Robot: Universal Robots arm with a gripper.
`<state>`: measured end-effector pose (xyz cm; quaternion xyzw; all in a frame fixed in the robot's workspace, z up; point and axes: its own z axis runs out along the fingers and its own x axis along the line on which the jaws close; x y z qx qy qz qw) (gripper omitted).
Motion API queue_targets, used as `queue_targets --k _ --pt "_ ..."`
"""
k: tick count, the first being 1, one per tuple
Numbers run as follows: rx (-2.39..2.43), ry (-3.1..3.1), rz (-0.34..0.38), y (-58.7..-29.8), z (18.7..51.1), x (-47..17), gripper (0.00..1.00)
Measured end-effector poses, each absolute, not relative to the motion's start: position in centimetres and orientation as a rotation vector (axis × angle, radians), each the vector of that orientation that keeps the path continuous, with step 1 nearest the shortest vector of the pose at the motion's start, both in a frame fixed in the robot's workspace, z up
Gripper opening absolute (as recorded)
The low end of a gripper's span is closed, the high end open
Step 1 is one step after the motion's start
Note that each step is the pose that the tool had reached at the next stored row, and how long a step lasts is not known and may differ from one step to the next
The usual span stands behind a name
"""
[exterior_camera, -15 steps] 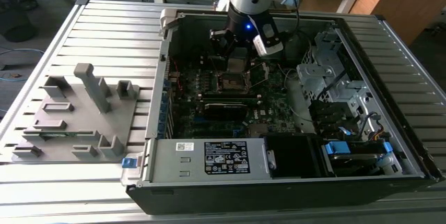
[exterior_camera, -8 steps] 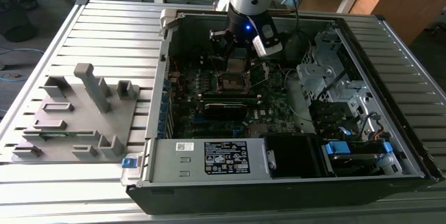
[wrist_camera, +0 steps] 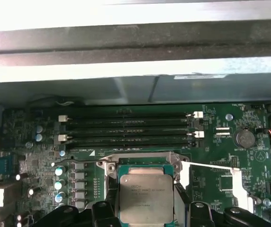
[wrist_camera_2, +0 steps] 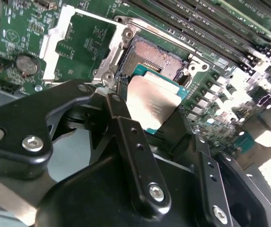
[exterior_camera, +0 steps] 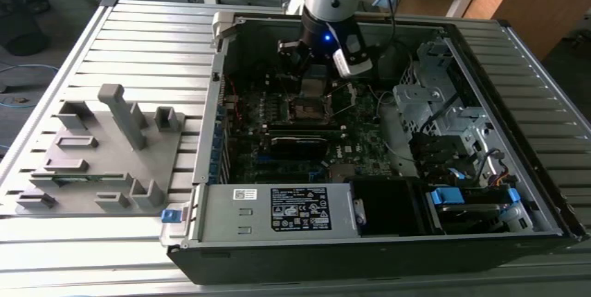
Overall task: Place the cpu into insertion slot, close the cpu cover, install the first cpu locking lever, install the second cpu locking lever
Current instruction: 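Place the cpu into insertion slot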
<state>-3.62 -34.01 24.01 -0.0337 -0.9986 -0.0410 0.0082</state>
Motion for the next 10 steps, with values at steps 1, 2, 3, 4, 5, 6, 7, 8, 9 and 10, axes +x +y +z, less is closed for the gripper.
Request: queue_targets --k 1,2,3,4,5,6,7,8,9,10 --pt "-0.129 -3.121 -0.128 -34.01 23.98 -3.62 0.54" --pt "-0.156 -3.12 -0.128 -34.01 23.96 -3.62 0.54" --pt "-0.184 -3.119 -0.129 -34.01 23.94 -3.62 0.54" --pt "-0.212 -3.118 -0.129 -34.01 23.92 -3.62 0.54" --pt "-0.24 -3.117 -0.129 -34.01 23.91 -3.62 0.54" --pt "-0.268 -3.115 -0.129 -34.01 23.9 -3.62 0.54" --pt "-0.297 -3.113 -0.13 -34.01 23.88 -3.61 0.54" --pt "-0.324 -3.111 -0.13 -34.01 23.87 -3.61 0.54" --pt "-0.353 -3.109 -0.13 -34.01 23.86 -3.62 0.54" --pt "-0.381 -3.106 -0.13 -34.01 23.85 -3.62 0.54"
